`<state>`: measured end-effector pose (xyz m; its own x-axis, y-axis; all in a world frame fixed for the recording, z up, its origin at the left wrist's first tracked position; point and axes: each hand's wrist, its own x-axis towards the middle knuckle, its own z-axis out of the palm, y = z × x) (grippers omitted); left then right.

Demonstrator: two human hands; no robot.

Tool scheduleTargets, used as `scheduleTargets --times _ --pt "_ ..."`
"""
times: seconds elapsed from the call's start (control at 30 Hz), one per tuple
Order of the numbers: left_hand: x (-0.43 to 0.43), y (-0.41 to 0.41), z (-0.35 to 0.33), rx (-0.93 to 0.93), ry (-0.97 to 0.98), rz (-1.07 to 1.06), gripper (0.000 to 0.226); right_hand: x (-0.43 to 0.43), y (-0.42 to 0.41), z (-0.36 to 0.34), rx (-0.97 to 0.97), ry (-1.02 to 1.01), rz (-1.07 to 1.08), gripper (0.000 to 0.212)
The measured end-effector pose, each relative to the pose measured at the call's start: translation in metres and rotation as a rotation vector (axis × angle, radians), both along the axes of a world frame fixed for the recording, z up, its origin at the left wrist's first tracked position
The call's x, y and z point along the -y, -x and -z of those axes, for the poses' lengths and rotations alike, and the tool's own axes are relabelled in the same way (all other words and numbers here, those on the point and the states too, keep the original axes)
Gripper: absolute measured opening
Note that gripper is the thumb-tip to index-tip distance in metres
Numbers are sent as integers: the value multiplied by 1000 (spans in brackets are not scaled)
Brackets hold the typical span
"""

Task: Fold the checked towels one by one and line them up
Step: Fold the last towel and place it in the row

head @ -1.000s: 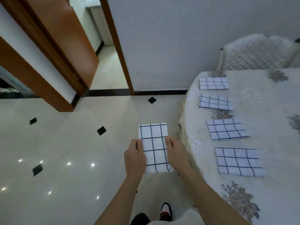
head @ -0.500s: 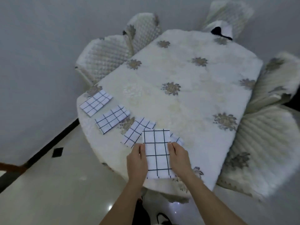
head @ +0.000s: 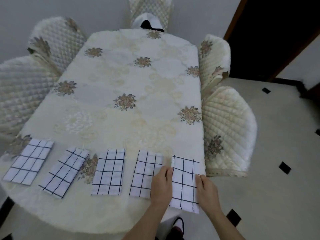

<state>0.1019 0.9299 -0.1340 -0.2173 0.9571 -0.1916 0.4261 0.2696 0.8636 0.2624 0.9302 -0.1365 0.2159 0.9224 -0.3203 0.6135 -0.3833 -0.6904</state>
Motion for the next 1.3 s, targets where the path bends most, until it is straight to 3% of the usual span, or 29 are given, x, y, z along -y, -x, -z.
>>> scheduleTargets --times 0.23,0.5,0.9,1.3 --pt "-13 -10 23 -110 132 65 22 -13 -12 26 6 48 33 39" --pt "-20 -17 32 -259 253 7 28 -41 -10 35 244 54 -116 35" --pt "-28 -17 32 -391 213 -13 23 -53 -9 40 216 29 -50 22" --pt "-34 -13 38 -360 212 -33 16 -51 -15 42 98 -11 -7 19"
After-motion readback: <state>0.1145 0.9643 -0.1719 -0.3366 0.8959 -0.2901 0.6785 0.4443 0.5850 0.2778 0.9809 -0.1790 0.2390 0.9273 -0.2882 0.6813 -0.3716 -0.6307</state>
